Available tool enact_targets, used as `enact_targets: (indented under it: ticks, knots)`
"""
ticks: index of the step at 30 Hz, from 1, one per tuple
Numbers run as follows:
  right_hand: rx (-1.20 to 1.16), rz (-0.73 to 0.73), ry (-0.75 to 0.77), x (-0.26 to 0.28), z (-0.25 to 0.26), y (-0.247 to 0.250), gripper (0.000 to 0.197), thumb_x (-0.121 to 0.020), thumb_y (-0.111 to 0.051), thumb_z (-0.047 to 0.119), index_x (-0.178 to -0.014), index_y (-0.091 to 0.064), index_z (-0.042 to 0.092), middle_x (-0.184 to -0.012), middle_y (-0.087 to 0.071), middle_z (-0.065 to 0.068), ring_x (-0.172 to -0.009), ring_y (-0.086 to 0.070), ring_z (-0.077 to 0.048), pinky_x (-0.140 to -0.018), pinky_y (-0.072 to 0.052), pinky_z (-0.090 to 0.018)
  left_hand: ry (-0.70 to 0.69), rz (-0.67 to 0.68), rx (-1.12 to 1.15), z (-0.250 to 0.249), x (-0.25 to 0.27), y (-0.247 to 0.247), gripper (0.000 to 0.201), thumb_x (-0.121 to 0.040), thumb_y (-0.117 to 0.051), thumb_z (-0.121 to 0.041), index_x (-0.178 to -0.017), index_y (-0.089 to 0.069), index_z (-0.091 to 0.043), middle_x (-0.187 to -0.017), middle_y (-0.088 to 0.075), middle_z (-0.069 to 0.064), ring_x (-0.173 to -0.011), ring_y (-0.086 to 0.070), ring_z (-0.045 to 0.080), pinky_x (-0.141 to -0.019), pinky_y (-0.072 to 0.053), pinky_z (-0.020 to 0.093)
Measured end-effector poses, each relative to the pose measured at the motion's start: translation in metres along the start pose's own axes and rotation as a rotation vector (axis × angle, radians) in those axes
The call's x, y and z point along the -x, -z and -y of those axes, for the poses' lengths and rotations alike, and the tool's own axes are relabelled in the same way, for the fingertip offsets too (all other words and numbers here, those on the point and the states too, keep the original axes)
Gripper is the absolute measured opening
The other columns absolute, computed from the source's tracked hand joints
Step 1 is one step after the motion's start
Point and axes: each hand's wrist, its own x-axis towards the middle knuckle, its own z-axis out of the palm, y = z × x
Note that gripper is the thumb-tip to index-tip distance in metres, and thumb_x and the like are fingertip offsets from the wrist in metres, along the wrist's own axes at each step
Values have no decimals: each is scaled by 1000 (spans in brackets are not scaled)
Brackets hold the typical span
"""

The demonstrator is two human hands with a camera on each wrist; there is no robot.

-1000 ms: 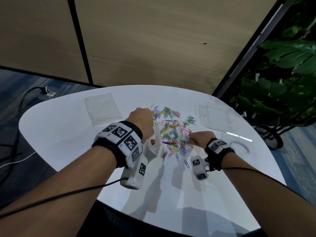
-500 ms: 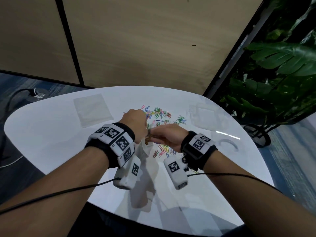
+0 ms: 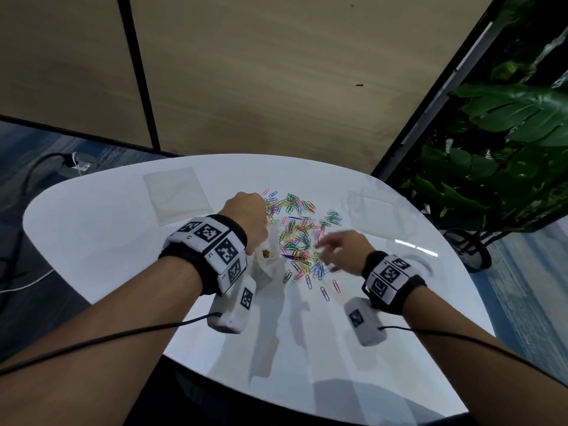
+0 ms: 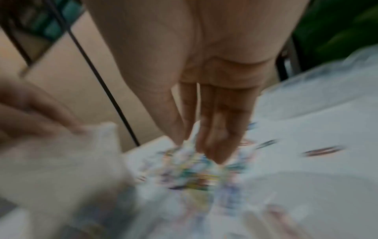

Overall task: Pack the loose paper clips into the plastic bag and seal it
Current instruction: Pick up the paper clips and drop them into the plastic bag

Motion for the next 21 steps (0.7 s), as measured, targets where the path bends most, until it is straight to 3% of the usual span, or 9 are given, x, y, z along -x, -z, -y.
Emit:
enact_targets:
  ticks: [3,6,8,11,14,16,19,21]
  knots:
    - [490,130,-384,8,-53,5,59,-66,-87,30,-116,-61,14,-113,-65,-7,-92,-71,-21,-80,-60,-35,-1,-12,10,0,1,2,27,-88,-58,4,-111,-72,1,-93,-77,19,-86,-77,33,-82,-63,44]
    - [405,177,-531,17,-82,-9,67,-55,-93,25,-110,-58,10,-104,-68,-8,-86,-72,-22,-77,-61,-36,1,-16,10,-2,2,0,27,-91,-56,2,-114,-69,0,-98,-75,18,-91,-75,32,-86,-62,43]
    - [211,74,-486,19,-83,-23,66,-54,-92,22,-109,-56,15,-104,-64,-4,-84,-70,-18,-73,-59,-29,2,-20,12,-3,1,-1,27,-92,-57,1,-116,-68,-1,-103,-74,18,-94,-74,32,-88,-61,42]
    - [97,-57,-340,10,-69,-46,62,-60,-88,28,-114,-58,21,-109,-64,1,-94,-61,-15,-75,-48,-20,3,-16,-5,-4,0,-2,28,-90,-58,2,-117,-68,-2,-105,-73,18,-96,-74,31,-88,-61,41]
    - [10,-143,-274,-8,-48,-66,52,-68,-82,25,-114,-58,18,-107,-66,0,-94,-63,-16,-78,-50,-20,9,7,-19,-2,-1,-3,30,-86,-60,7,-113,-71,-1,-99,-76,18,-91,-75,33,-84,-63,43]
    - [84,-211,-208,-23,-34,-71,50,-71,-79,25,-115,-58,16,-109,-65,-2,-93,-62,-16,-80,-51,-22,17,11,-32,1,-1,-2,32,-84,-63,8,-113,-72,-1,-97,-77,17,-89,-76,33,-82,-63,42]
    - [200,-246,-78,-45,-22,-68,53,-78,-75,19,-125,-53,19,-130,-44,-8,-90,-55,-18,-83,-45,-19,17,8,-55,5,0,1,31,-83,-63,9,-111,-72,-2,-95,-77,17,-88,-76,32,-82,-63,42]
    - [331,-219,35,-57,-18,-67,55,-84,-68,15,-135,-50,24,-142,-35,-10,-104,-58,-25,-95,-47,-26,15,5,-55,7,0,3,30,-84,-62,9,-110,-73,-1,-95,-77,17,-87,-76,32,-82,-63,42]
